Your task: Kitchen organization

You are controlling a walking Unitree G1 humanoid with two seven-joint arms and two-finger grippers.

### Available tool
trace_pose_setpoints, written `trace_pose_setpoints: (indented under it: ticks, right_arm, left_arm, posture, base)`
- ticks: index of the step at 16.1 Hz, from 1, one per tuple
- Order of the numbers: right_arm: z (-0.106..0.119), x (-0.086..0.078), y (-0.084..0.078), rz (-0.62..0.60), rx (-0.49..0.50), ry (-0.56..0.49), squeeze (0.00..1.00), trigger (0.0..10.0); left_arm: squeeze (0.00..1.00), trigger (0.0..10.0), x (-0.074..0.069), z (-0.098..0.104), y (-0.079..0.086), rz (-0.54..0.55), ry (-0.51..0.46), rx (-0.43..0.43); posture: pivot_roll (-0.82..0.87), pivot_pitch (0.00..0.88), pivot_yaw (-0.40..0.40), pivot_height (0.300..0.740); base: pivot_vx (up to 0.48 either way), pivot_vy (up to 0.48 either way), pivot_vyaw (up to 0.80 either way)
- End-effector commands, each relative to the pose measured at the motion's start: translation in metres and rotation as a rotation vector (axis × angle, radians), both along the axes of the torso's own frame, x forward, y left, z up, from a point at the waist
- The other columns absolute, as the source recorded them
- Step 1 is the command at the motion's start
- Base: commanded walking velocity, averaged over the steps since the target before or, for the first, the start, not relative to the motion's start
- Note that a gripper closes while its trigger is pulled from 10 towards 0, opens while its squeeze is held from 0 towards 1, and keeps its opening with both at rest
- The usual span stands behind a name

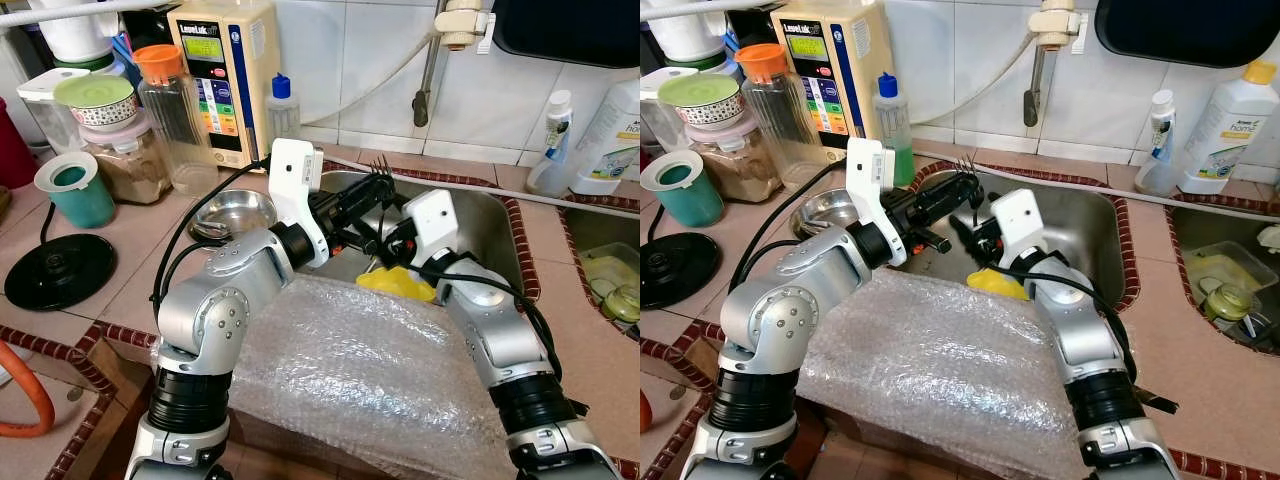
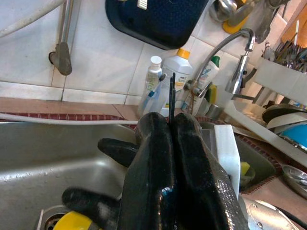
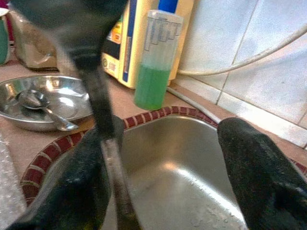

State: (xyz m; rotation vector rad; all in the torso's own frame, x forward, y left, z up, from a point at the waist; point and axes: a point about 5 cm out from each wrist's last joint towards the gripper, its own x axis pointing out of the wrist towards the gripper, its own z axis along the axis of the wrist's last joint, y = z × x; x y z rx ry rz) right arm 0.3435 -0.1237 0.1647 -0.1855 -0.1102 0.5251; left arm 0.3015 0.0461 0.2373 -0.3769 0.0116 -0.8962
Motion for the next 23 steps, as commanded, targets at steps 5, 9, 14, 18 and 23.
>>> trace_pose_setpoints:
  ticks: [5,9,14,18,23]
  right_arm:
    - [0.001,0.000,-0.009,-0.024,0.029,-0.002,0.00,0.0]
    - [-0.001,0.000,-0.010,-0.028,0.051,0.013,0.00,0.0]
    - [-0.001,0.002,-0.020,-0.073,0.105,0.040,0.00,0.0]
    - [-0.004,0.005,-0.028,-0.130,0.100,0.052,0.00,0.0]
    - [-0.005,0.013,-0.029,-0.145,0.055,0.052,0.00,0.0]
  left_arm:
    - [0.00,0.0,0.000,-0.001,0.002,0.010,-0.003,0.010]
    - [0.00,0.0,-0.001,-0.002,0.001,0.007,0.000,0.008]
    - [0.00,0.0,-0.002,-0.008,0.009,0.044,0.014,0.010]
    - [0.00,2.1,-0.004,-0.015,0.013,0.050,0.041,0.018]
    - [1.00,10.0,-0.004,-0.026,0.015,0.077,0.072,0.045]
  posture:
    - [-0.01,0.000,0.052,0.740]
    - [-0.02,0.000,0.057,0.740]
    - [-0.02,0.000,0.053,0.740]
    - [-0.02,0.000,0.052,0.740]
    - [-0.01,0.000,0.050,0.740]
  base:
    - [0.000,0.000,0.00]
    - [0.000,0.000,0.00]
    - [0.000,0.000,0.00]
    - [0.000,0.000,0.00]
    - [0.000,0.000,0.00]
